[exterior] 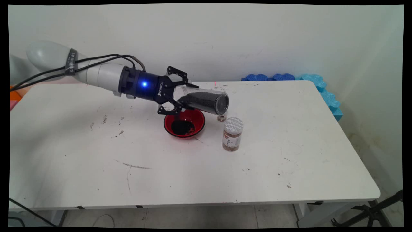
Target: Pour the black seasoning powder in the red bowl
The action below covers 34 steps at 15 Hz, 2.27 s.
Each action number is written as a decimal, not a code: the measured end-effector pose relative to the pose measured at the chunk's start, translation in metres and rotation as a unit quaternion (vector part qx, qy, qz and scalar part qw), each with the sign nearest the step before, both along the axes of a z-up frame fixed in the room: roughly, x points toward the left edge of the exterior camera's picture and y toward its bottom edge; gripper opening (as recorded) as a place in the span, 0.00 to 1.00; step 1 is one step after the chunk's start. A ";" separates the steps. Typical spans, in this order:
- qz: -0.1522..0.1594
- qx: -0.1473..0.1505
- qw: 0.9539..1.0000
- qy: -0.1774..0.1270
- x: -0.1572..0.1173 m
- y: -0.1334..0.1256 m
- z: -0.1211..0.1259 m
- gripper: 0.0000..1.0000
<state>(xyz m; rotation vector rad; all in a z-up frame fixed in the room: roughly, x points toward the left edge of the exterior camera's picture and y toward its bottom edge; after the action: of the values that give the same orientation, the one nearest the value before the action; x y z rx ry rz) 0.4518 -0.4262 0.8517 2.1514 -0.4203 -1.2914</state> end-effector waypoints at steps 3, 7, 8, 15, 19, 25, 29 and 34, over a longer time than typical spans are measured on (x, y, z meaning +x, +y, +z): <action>0.002 0.004 1.000 0.003 -0.001 0.001 -0.001 0.00; 0.006 0.008 1.000 0.008 -0.004 0.001 -0.002 0.00; 0.006 0.009 1.000 0.008 -0.004 0.000 -0.002 0.00; 0.007 0.007 1.000 0.008 -0.006 -0.001 -0.004 0.00; 0.001 -0.005 1.000 0.000 -0.006 -0.002 -0.004 0.00; -0.012 -0.029 0.999 -0.015 -0.005 -0.004 -0.004 0.00; -0.028 -0.057 0.998 -0.029 -0.005 -0.006 -0.002 0.00; -0.051 -0.097 0.993 -0.046 -0.005 -0.008 0.002 0.00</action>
<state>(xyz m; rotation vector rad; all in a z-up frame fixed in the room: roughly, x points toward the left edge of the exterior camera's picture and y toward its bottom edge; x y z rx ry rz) 0.4463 -0.4346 0.8534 2.0528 -0.6745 -1.1566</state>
